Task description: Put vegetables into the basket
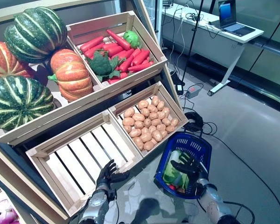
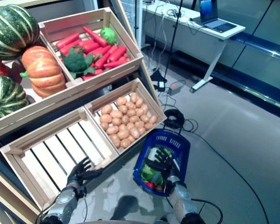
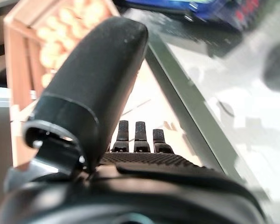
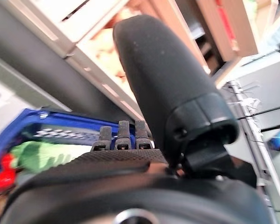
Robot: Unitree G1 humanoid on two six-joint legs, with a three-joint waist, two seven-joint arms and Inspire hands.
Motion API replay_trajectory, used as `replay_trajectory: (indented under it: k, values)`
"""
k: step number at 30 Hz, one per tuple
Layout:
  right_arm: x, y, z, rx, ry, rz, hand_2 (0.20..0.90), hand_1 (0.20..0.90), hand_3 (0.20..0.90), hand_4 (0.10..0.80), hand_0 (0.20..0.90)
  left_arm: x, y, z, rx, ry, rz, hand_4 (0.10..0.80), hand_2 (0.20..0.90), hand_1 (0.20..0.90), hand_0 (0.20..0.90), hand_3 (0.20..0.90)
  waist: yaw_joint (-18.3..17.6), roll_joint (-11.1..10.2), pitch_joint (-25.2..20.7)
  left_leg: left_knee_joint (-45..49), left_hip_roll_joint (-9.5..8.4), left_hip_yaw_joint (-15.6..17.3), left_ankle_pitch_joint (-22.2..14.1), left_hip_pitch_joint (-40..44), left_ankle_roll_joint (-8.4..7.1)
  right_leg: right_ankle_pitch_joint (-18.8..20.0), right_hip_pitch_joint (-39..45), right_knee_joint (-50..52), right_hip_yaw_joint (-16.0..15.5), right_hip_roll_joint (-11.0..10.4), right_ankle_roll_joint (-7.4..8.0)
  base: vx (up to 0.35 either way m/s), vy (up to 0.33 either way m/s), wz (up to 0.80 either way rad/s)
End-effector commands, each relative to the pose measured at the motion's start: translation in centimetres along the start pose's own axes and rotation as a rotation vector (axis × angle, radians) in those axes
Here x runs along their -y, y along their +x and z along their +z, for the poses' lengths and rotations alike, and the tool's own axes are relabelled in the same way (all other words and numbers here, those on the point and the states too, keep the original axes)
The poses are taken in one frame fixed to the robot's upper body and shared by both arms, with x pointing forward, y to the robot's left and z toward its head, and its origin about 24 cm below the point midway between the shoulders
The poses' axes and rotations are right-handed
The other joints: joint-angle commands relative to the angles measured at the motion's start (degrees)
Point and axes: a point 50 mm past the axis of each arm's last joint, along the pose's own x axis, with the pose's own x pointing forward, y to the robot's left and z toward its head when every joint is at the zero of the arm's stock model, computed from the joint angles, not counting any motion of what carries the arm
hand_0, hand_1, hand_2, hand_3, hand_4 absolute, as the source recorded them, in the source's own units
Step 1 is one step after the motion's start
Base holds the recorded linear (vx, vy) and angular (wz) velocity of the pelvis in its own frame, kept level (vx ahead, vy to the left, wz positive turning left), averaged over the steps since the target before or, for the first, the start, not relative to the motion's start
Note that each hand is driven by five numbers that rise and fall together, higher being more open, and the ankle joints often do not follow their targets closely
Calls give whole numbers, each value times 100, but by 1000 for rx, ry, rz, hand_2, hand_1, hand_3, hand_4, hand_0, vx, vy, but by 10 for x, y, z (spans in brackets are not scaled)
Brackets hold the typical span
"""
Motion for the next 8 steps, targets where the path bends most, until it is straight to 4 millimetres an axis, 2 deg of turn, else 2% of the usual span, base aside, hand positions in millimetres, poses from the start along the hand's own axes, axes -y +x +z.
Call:
replay_trajectory:
  k: [1, 4, 8]
  values:
    - [-14, 11, 32, 197, -34, -3, 900, 900, 900, 800, 900, 11, 8, 29, 173, 50, -21, 800, 900, 900, 900, 900, -115, -31, -62, -97, -94, -5, 226, -247, 206, 213, 81, -100, 59, -24, -345, 0, 0, 0]
    - [-6, 6, 7, 108, -19, -66, 900, 900, 900, 800, 900, 16, 4, 10, 119, 90, -54, 800, 900, 900, 900, 900, -141, -12, -28, -97, -95, 5, 207, -197, 230, 184, 111, -63, 77, -33, -362, 12, -3, 0]
    - [-7, 4, -9, 41, -30, -100, 900, 900, 900, 800, 900, 22, 3, 5, 95, 90, -56, 800, 900, 900, 900, 900, -146, 51, 16, -97, -110, -31, 209, -193, 224, 162, 126, -38, 67, -52, -373, 0, 0, 0]
